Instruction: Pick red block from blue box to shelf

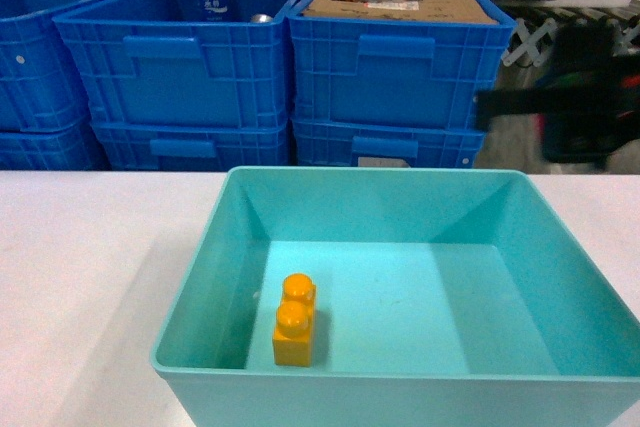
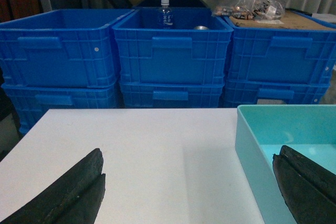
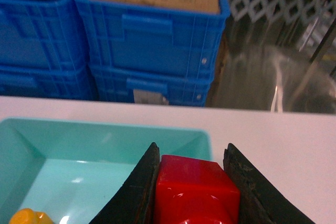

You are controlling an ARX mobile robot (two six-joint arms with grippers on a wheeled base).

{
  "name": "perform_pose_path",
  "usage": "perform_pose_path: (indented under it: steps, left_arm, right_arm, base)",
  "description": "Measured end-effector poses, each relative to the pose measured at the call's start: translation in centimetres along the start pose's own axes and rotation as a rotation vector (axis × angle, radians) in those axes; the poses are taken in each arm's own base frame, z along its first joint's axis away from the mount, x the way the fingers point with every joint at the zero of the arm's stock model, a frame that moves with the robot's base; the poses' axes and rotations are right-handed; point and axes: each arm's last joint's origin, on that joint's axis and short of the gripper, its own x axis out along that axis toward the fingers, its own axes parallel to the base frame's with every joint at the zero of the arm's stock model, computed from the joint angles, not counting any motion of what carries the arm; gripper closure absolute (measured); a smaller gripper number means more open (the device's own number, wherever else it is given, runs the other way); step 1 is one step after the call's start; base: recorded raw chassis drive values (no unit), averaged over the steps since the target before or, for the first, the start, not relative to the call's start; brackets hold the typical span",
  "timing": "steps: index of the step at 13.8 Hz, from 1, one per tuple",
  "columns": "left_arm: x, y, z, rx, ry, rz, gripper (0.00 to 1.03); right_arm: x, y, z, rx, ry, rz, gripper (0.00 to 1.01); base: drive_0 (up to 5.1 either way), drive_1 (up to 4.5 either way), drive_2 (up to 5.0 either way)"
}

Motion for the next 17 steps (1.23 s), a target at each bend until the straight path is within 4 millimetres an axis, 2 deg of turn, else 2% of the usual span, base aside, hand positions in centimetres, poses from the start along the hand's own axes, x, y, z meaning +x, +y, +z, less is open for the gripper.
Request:
perform_pose_path:
  steps: [1, 2, 4, 7, 9, 11, 13, 15, 17]
  left_arm:
    - [0.0, 0.0, 0.0, 0.000, 0.000, 0.000, 0.05]
    - [0.0, 0.0, 0.0, 0.000, -0.002, -0.001, 0.05]
    - [0.0, 0.0, 0.0, 0.000, 0.000, 0.001, 0.05]
    - [0.0, 0.0, 0.0, 0.000, -0.001, 0.001, 0.05]
    - [0.0, 0.0, 0.0, 0.000, -0.001, 0.001, 0.05]
    - [0.0, 0.0, 0.0, 0.000, -0.001, 0.000, 0.05]
    - [0.0, 0.0, 0.0, 0.000, -0.001, 0.001, 0.05]
    - [0.0, 0.0, 0.0, 0.000, -0.001, 0.001, 0.05]
    - [0.0, 0.0, 0.0, 0.000, -0.001, 0.001, 0.05]
  right_arm:
    - [-2.5, -0.8, -0.2, -0.028, -0.091, -0.011, 0.71]
    - [-3.4, -1.7, -0.7, 0.012, -0.211, -0.010, 0.71]
    - [-4.7, -4.6, -3.5, 0.001, -0.205, -0.038, 0.71]
    - [-7.1, -7.2, -4.0, 0.012, -0.249, -0.034, 0.71]
    - [-8.1, -8.3, -5.2, 0.007, -0.225, -0.034, 0.71]
    - [-9.1, -9.2, -5.6, 0.011, -0.241, -0.037, 0.71]
    - [-9.9, -9.7, -6.2, 0.012, -0.261, -0.030, 0.71]
    - [-10.3, -10.2, -7.5, 0.008, -0.210, -0.036, 0.71]
    - [-11.5, -11.4, -7.0, 0.011, -0.254, -0.042, 0.72]
  base:
    - [0.0, 0.00, 0.0]
    - [0.0, 0.00, 0.0]
    - [0.0, 0.00, 0.0]
    - [0.0, 0.00, 0.0]
    - [0.0, 0.00, 0.0]
    - [0.0, 0.00, 0.0]
    - [0.0, 0.00, 0.0]
    - [0.0, 0.00, 0.0]
    - [0.0, 0.00, 0.0]
